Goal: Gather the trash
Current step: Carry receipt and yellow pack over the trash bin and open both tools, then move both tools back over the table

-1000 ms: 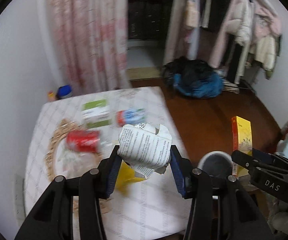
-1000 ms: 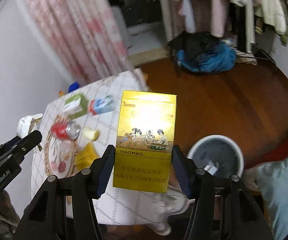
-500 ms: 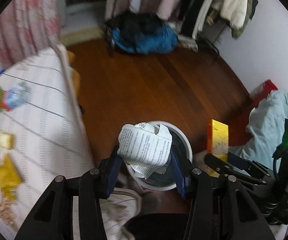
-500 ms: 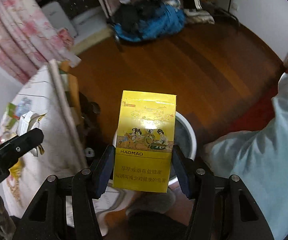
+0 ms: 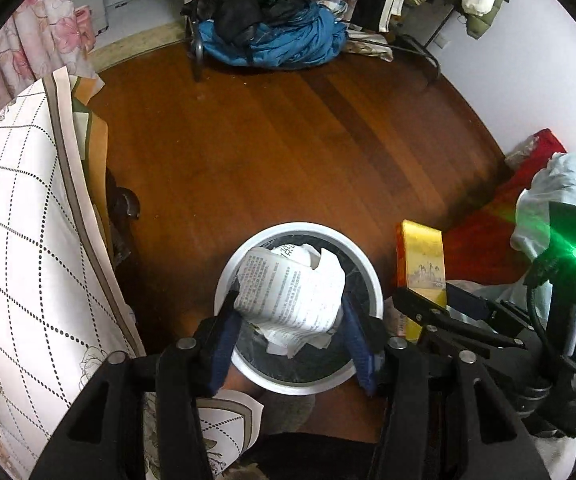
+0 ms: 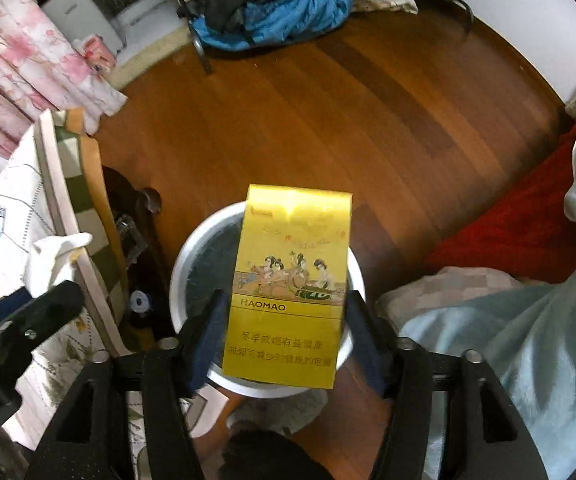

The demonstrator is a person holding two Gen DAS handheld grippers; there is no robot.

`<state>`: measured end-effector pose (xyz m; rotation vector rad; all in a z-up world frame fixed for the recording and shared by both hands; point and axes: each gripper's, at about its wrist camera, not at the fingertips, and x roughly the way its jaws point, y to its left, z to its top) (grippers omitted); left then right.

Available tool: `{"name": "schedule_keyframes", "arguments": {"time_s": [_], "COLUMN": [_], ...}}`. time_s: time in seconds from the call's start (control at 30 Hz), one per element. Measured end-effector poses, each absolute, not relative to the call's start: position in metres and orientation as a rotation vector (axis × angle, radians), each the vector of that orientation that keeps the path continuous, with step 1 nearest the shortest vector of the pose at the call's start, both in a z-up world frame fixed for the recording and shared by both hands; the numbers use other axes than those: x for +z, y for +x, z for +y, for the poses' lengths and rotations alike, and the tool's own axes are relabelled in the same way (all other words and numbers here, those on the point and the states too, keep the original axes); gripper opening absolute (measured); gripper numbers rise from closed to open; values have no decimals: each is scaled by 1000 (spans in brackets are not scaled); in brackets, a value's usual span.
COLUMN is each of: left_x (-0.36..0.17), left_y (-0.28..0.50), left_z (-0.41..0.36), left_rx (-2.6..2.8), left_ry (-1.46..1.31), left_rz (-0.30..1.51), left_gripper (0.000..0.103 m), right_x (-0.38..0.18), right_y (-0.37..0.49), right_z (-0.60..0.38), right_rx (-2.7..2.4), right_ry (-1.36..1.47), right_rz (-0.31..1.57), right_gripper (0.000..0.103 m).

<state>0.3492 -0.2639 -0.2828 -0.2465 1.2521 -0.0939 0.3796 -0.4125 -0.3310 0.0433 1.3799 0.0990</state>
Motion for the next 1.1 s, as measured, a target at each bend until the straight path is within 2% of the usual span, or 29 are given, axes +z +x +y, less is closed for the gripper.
{"name": "schedule_keyframes", "arguments": {"time_s": [0.03, 0.07, 0.13, 0.17, 0.47, 0.73, 0.9, 1.1], "left_x": [-283, -283, -281, -281, -263, -206, -159, -141], "left_y": [350, 349, 348, 348, 338, 319, 291, 218], "left_z": [-264, -263, -260, -259, -247, -218, -161, -57], "left_rx": [-83, -74, -58, -47, 4, 46, 140, 350], "left_ry": [-234, -224, -208, -195, -152, -143, -174, -225], "left_rz": [1250, 1246, 1241, 1241, 1222, 1111, 1012, 957], "left_gripper": [60, 76, 93, 95, 96, 96, 96, 96], "right_x": [-330, -330, -328, -327, -298, -221, -168, -152], "right_y": [379, 379, 378, 377, 367, 349, 336, 307], "right_z": [-413, -416, -419, -420, -416, -399, -356, -258], "right_rx": [91, 84, 70, 64, 48, 73, 153, 311], "right_ry": [43, 40, 38, 39, 23, 61, 90, 86], "right_rz": [1378, 1376, 1377, 1376, 1359, 1231, 1142, 1141], "right_gripper": [90, 95, 95, 95, 98, 98, 98, 98]}}
